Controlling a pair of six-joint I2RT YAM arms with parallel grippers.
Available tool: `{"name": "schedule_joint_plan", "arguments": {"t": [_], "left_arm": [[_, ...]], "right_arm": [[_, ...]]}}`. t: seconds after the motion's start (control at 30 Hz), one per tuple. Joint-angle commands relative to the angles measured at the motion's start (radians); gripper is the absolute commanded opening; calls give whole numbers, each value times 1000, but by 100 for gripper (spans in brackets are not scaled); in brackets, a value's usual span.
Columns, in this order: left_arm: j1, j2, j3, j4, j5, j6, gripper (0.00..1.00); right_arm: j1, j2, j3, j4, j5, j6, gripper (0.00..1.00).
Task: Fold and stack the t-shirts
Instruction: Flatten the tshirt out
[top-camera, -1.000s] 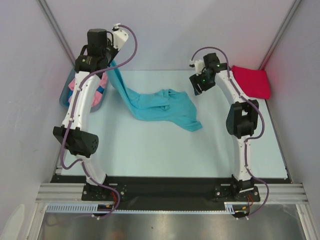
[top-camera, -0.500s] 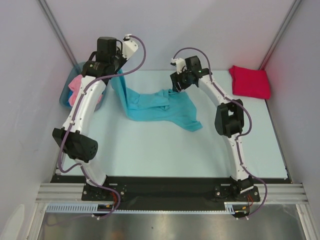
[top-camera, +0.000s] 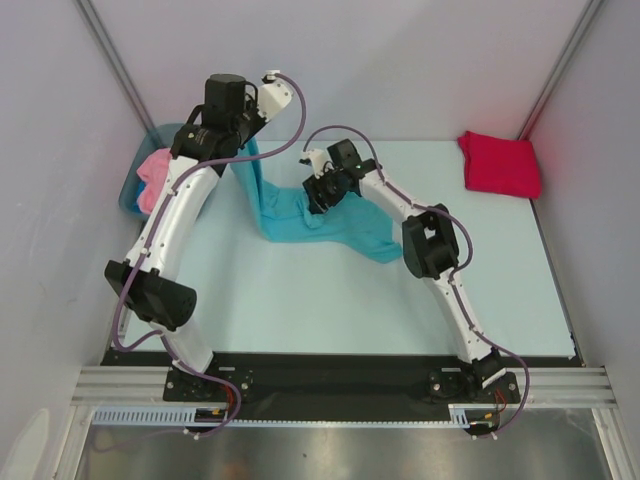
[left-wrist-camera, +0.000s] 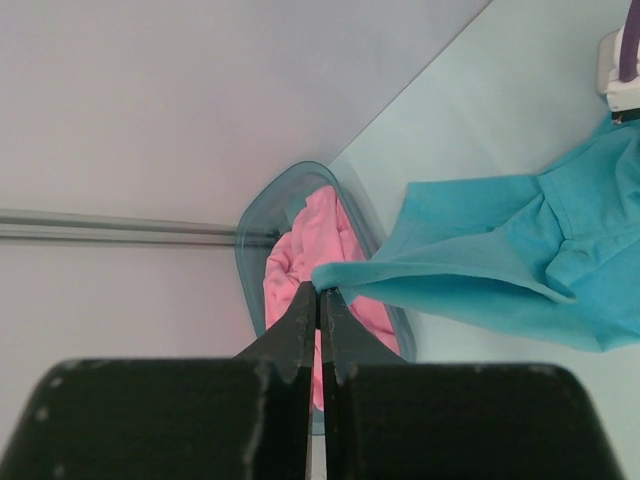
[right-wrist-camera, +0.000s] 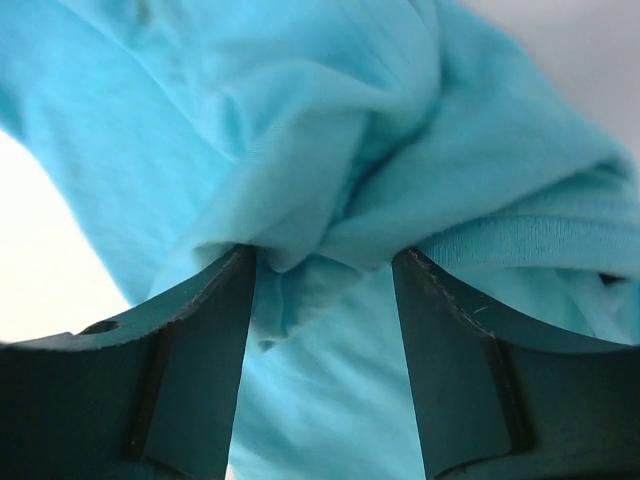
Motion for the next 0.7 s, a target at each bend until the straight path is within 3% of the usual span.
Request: {"name": "schedule_joint_plan", "arguments": {"t": [0.0, 0.4, 0.67], "left_arm": [[-13, -42, -2, 37, -24, 18, 0], [-26, -18, 8, 52, -11, 14, 0], [-27, -24, -6, 58, 1, 5, 0]], "right_arm": [[2, -38, 61, 56, -13, 4, 62], [7, -93, 74, 57, 11, 9, 63], [-10, -79, 68, 217, 141, 141, 61]]}}
